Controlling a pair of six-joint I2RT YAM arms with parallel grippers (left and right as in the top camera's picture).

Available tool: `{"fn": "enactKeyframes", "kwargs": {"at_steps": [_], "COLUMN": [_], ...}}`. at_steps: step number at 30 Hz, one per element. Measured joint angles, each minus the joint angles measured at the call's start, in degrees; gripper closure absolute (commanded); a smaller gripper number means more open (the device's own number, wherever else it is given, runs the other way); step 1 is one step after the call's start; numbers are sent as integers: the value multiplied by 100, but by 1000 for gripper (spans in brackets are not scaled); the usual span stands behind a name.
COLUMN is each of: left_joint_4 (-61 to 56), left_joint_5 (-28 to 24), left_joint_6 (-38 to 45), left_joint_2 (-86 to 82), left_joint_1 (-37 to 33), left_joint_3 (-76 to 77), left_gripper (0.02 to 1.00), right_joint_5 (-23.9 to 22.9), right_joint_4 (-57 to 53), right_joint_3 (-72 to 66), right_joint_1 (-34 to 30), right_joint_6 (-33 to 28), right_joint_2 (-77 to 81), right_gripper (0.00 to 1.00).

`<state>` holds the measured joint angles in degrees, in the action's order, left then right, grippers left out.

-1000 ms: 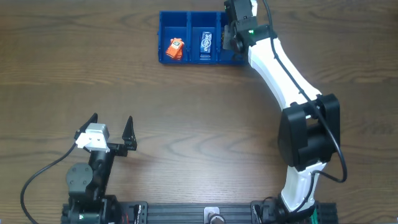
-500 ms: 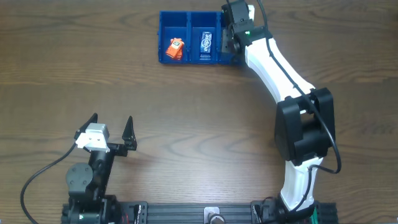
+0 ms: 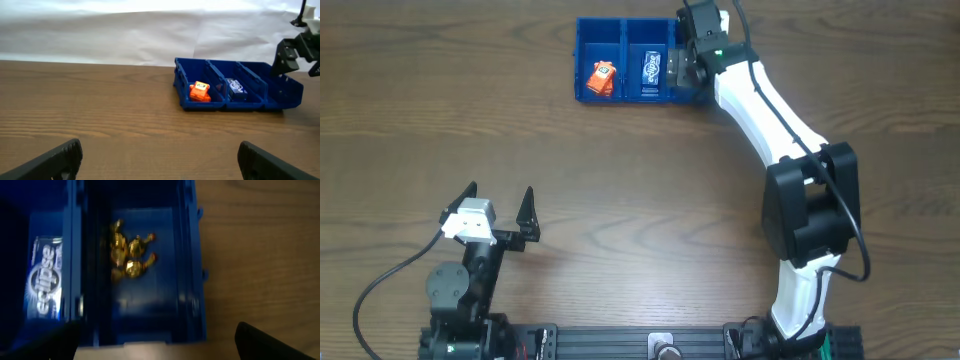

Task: Sort Candies Into Trays

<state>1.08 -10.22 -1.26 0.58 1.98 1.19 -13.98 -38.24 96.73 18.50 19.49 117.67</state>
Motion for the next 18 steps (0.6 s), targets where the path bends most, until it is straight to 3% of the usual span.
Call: {"fn": "enactKeyframes", "kwargs": {"at_steps": [4, 9, 18], "left_joint_4": [0, 2, 2], "left_joint_5": [0, 0, 0], "left_joint_6": [0, 0, 0], "left_joint_2": [0, 2, 0], "left_joint_1": [0, 0, 0], "left_joint_3": [2, 2, 2], "left_gripper": [20, 20, 20], "right_joint_5": [225, 262, 282], "right_joint_4": [-863, -1714, -1322], "right_joint_3": [-24, -15, -1283], "right_joint_1": [-61, -588, -1429], "right_joint_6": [-282, -404, -616], "right_joint_2": [-684, -1847, -3578], "right_gripper": [1, 1, 3]}}
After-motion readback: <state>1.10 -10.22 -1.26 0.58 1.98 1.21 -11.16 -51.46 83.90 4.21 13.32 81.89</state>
